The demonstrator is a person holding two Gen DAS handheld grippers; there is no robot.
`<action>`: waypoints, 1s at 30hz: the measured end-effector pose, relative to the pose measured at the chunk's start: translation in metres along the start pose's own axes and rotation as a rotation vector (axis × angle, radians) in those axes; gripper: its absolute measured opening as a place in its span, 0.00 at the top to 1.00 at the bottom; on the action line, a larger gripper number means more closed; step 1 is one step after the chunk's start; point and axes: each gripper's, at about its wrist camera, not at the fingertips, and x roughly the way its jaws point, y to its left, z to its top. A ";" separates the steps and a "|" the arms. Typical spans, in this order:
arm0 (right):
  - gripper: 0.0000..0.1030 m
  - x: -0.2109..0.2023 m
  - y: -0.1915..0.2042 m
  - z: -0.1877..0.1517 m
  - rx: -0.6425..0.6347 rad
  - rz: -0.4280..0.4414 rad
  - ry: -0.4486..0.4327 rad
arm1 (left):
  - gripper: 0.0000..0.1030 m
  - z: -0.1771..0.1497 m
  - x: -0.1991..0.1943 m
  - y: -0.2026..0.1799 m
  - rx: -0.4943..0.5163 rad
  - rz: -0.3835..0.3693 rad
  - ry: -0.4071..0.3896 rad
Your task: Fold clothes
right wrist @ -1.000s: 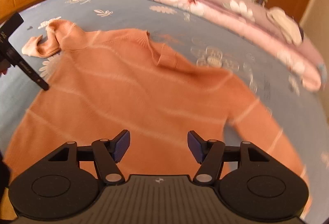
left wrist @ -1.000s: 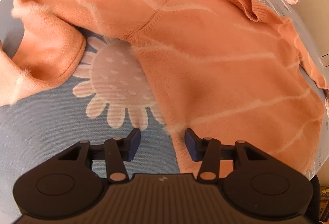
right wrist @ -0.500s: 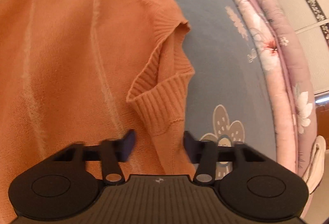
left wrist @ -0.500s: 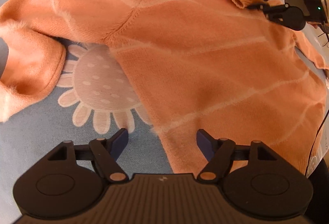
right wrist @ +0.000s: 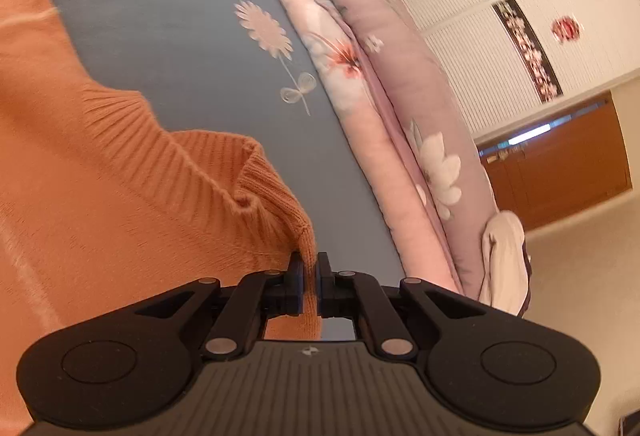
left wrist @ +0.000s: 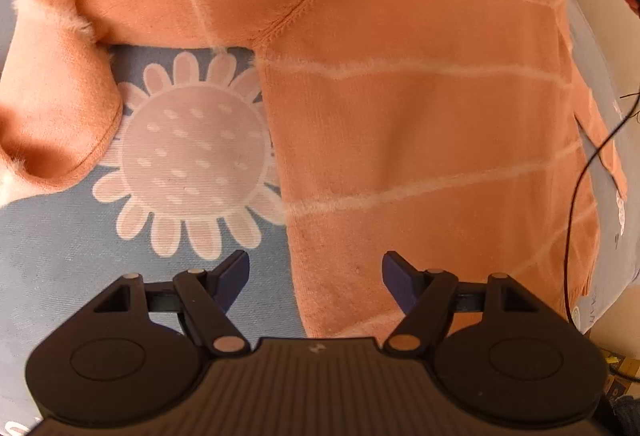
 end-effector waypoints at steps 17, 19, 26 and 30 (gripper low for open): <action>0.36 -0.108 0.011 -0.192 0.665 0.481 0.281 | 0.29 -0.023 0.010 0.017 -0.291 -0.076 0.085; 0.36 -0.123 0.027 -0.228 0.761 0.534 0.372 | 0.29 -0.030 0.012 0.014 -0.320 -0.068 0.105; 0.36 -0.140 0.070 -0.313 1.025 0.567 0.517 | 0.25 -0.062 0.026 0.014 -0.423 -0.101 0.099; 0.36 -0.145 0.078 -0.331 1.101 0.542 0.518 | 0.18 -0.077 0.026 0.016 -0.422 -0.147 0.063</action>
